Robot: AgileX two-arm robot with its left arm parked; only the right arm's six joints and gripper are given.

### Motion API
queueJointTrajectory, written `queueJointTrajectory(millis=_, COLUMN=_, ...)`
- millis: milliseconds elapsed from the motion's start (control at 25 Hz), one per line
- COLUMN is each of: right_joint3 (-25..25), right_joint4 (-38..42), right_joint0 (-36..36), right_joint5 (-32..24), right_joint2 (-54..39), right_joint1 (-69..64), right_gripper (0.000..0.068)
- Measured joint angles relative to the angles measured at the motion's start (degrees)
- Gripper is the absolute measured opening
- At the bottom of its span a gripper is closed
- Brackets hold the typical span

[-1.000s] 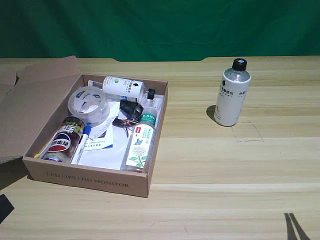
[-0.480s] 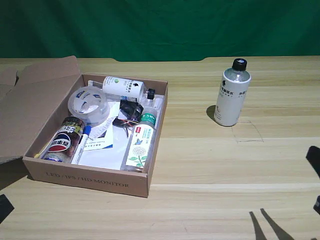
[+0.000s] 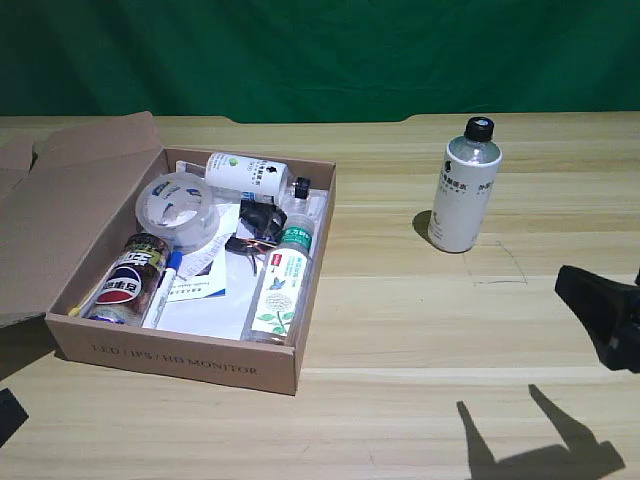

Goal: Place the white bottle into the box.

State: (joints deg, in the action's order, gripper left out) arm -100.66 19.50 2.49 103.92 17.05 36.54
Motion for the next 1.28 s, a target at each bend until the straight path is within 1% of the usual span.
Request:
queueJointTrajectory(millis=320, right_joint3=-0.01, right_joint4=4.13, right_joint0=0.00, right_joint5=-0.70, right_joint2=11.29, right_joint1=14.77, right_gripper=0.0678)
queueJointTrajectory(millis=520, right_joint3=-0.13, right_joint4=5.32, right_joint0=0.00, right_joint5=-1.62, right_joint2=16.74, right_joint1=26.91, right_gripper=0.0645)
queueJointTrajectory(millis=720, right_joint3=-0.25, right_joint4=2.68, right_joint0=0.00, right_joint5=-2.21, right_joint2=20.37, right_joint1=35.50, right_gripper=0.0597)
queueJointTrajectory(millis=840, right_joint3=-0.25, right_joint4=1.57, right_joint0=-0.20, right_joint5=-3.58, right_joint2=22.32, right_joint1=39.39, right_gripper=0.0590)
queueJointTrajectory(millis=960, right_joint3=-0.25, right_joint4=-0.19, right_joint0=-3.39, right_joint5=-5.84, right_joint2=24.67, right_joint1=42.19, right_gripper=0.0590)
queueJointTrajectory(millis=1040, right_joint3=-0.20, right_joint4=-3.70, right_joint0=-8.02, right_joint5=-6.60, right_joint2=26.48, right_joint1=43.76, right_gripper=0.0589)
queueJointTrajectory(millis=1080, right_joint3=-0.12, right_joint4=-7.42, right_joint0=-11.73, right_joint5=-6.76, right_joint2=27.68, right_joint1=44.95, right_gripper=0.0589)
queueJointTrajectory(millis=1120, right_joint3=0.02, right_joint4=-10.36, right_joint0=-13.86, right_joint5=-6.84, right_joint2=28.50, right_joint1=45.66, right_gripper=0.0589)
queueJointTrajectory(millis=1200, right_joint3=0.47, right_joint4=-18.10, right_joint0=-17.66, right_joint5=-6.75, right_joint2=30.11, right_joint1=46.99, right_gripper=0.0589)
queueJointTrajectory(millis=1240, right_joint3=0.54, right_joint4=-20.31, right_joint0=-18.42, right_joint5=-6.32, right_joint2=30.61, right_joint1=47.30, right_gripper=0.0589)
queueJointTrajectory(millis=1280, right_joint3=0.73, right_joint4=-23.63, right_joint0=-19.26, right_joint5=-4.77, right_joint2=31.13, right_joint1=47.59, right_gripper=0.0589)
